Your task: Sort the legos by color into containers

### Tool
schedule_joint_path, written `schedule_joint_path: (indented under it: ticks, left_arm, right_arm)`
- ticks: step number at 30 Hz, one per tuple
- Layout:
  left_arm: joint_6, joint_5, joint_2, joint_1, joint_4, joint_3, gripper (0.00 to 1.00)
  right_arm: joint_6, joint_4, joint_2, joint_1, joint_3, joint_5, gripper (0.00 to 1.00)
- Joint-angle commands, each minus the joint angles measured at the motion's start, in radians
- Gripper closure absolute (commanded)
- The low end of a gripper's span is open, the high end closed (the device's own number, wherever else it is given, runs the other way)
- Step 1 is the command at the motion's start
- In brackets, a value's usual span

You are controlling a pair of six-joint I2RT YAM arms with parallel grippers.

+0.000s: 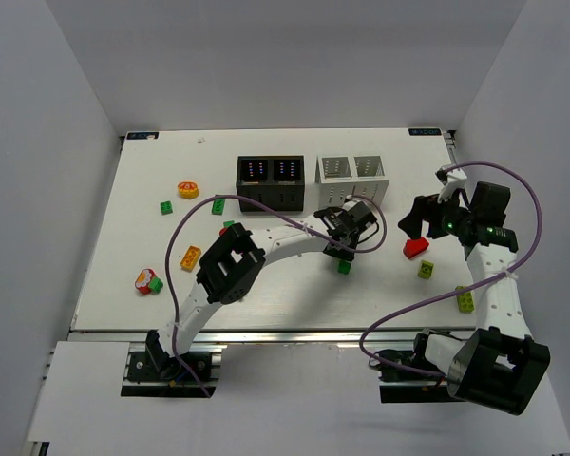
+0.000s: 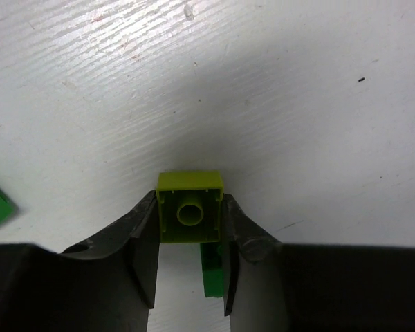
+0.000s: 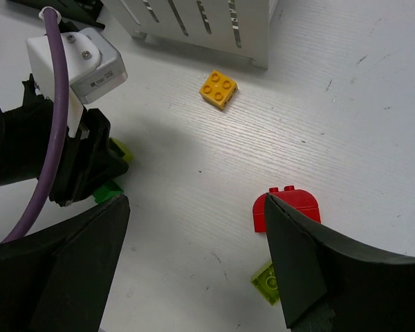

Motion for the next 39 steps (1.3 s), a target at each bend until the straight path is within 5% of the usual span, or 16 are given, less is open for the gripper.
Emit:
schedule_joint_path:
  ticks: [1,7,9,10,12,14,18,26,39]
  left_arm:
    - [0.003,-0.024,-0.034,-0.005,0.013,0.014,0.71]
    - [0.023,-0.019,-0.085,-0.005,0.012,0.103,0.83]
    - [0.027,-0.002,-0.132,0.004,0.05,0.112,0.83]
    - [0.027,0.011,-0.148,0.01,0.065,0.122,0.83]
    - [0.018,0.068,-0.188,0.041,0.116,0.128,0.84]
    - [-0.003,0.129,-0.215,0.084,0.183,0.125,0.85]
    - [-0.051,0.299,-0.228,0.161,0.297,0.131,0.87]
    - [-0.13,0.4,-0.131,0.242,0.482,0.274,0.84]
    - [-0.161,0.319,0.007,0.247,0.632,0.358,0.79]
  right_arm:
    - [0.003,0.006,-0.011,-0.008,-0.004,-0.023,0.17]
    - [-0.029,0.01,-0.04,-0.009,-0.009,-0.05,0.22]
    - [-0.049,0.01,-0.05,-0.009,-0.01,-0.089,0.33]
    - [-0.057,0.01,-0.056,-0.009,-0.009,-0.101,0.4]
    - [-0.077,0.001,-0.059,-0.009,-0.004,-0.133,0.76]
    - [-0.084,0.001,-0.062,-0.009,-0.004,-0.144,1.0]
    - [-0.095,0.004,-0.079,-0.009,-0.015,-0.141,1.0]
    - [-0.094,0.007,-0.089,-0.009,-0.03,-0.156,1.0]
    - [-0.068,0.013,-0.12,-0.011,-0.067,-0.166,1.0]
